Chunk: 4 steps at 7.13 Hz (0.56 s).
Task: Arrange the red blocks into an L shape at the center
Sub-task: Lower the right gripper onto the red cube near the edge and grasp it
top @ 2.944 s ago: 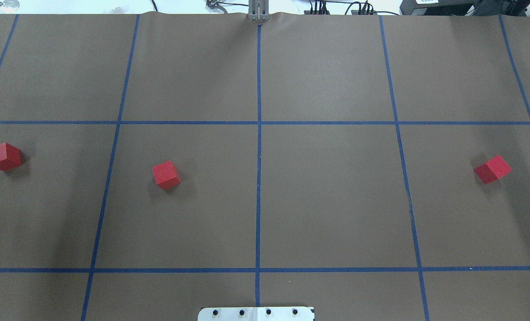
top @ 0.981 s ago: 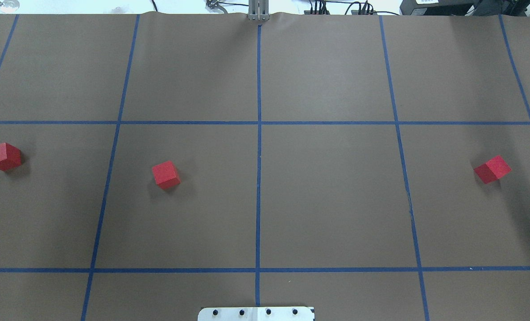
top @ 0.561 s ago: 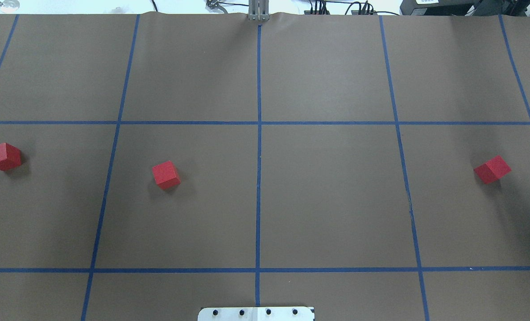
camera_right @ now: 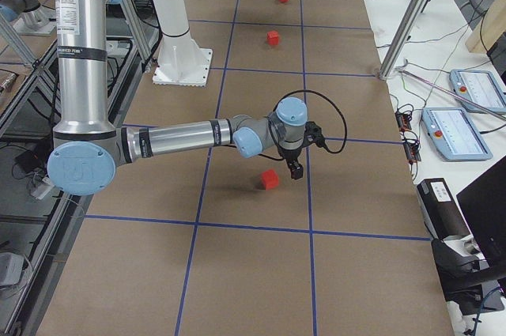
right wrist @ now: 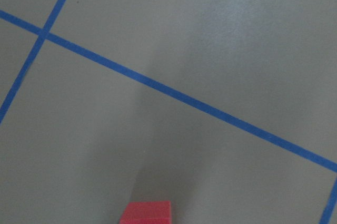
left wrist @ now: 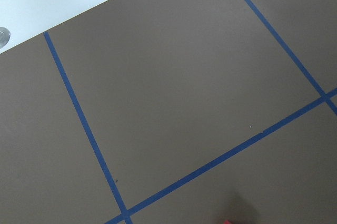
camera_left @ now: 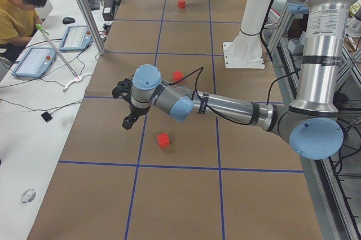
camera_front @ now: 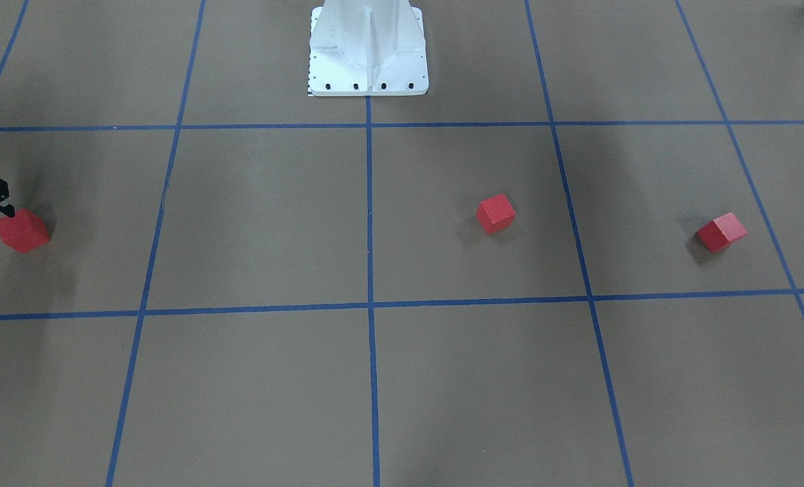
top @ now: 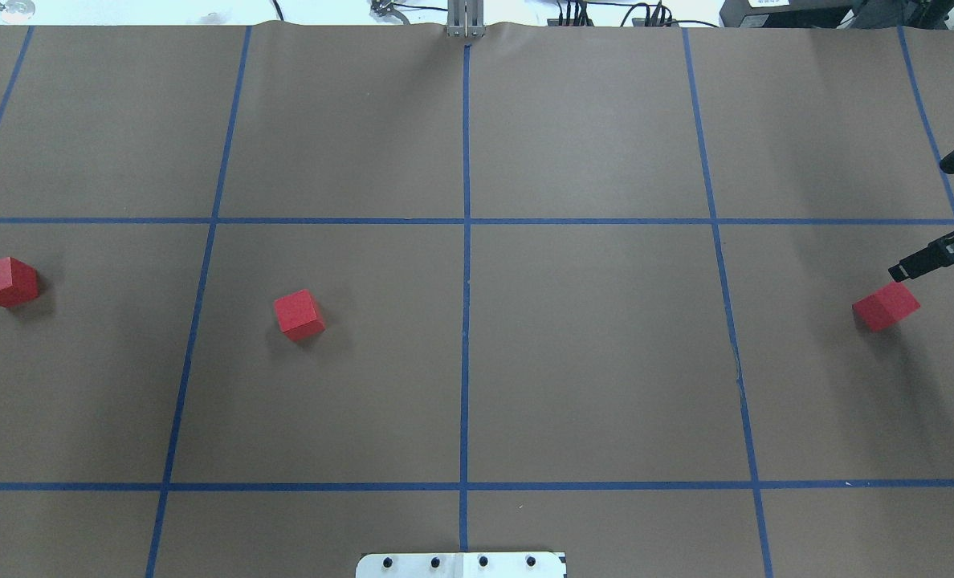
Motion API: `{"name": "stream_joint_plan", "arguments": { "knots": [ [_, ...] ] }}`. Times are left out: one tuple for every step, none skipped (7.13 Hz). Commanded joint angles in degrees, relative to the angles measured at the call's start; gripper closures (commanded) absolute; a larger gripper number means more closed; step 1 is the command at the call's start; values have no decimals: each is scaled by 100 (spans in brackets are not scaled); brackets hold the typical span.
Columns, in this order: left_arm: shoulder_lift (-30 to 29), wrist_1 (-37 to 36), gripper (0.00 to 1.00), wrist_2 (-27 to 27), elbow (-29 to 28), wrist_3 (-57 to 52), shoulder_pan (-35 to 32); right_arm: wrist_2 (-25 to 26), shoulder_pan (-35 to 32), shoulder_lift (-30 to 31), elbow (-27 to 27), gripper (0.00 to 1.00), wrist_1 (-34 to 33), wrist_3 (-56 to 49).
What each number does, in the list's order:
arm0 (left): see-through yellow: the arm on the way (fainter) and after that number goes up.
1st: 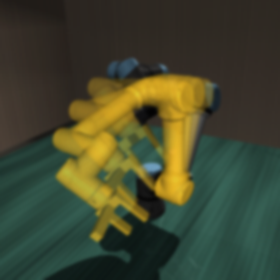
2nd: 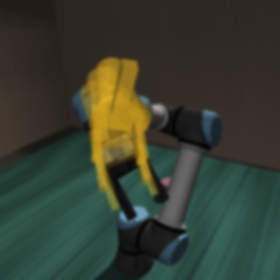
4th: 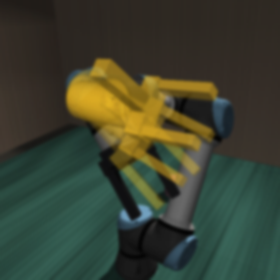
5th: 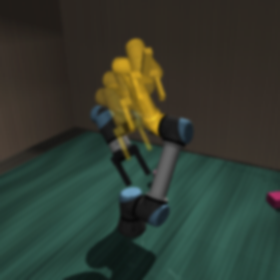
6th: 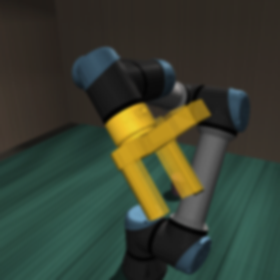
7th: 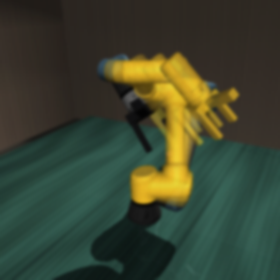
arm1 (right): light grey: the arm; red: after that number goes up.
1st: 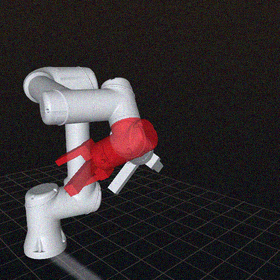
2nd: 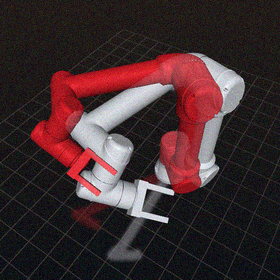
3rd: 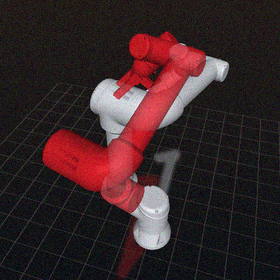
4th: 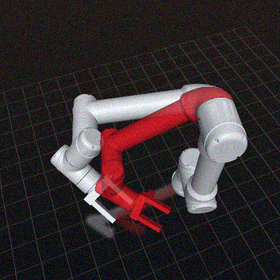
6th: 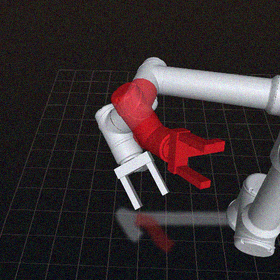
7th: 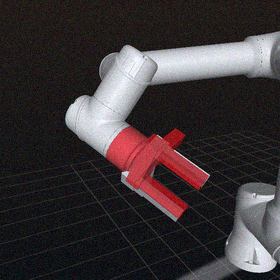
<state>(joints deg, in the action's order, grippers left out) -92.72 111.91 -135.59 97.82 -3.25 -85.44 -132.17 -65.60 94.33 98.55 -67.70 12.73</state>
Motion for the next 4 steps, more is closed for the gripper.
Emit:
{"name": "stream_joint_plan", "arguments": {
  "knots": [
    [-1, 6, 0, -3, 0, -9, 1, -1, 126, 200, -20, 1, 223, 298],
    [17, 67, 0, -3, 0, 0, 1, 42, 292, 182, -29, 1, 257, 587],
    [25, 68, 0, -3, 0, 0, 1, 60, 363, 182, -73, 1, 284, 599],
    [26, 68, 0, -3, 0, -9, 1, 78, 398, 147, -178, 1, 284, 590]
  ]
}}
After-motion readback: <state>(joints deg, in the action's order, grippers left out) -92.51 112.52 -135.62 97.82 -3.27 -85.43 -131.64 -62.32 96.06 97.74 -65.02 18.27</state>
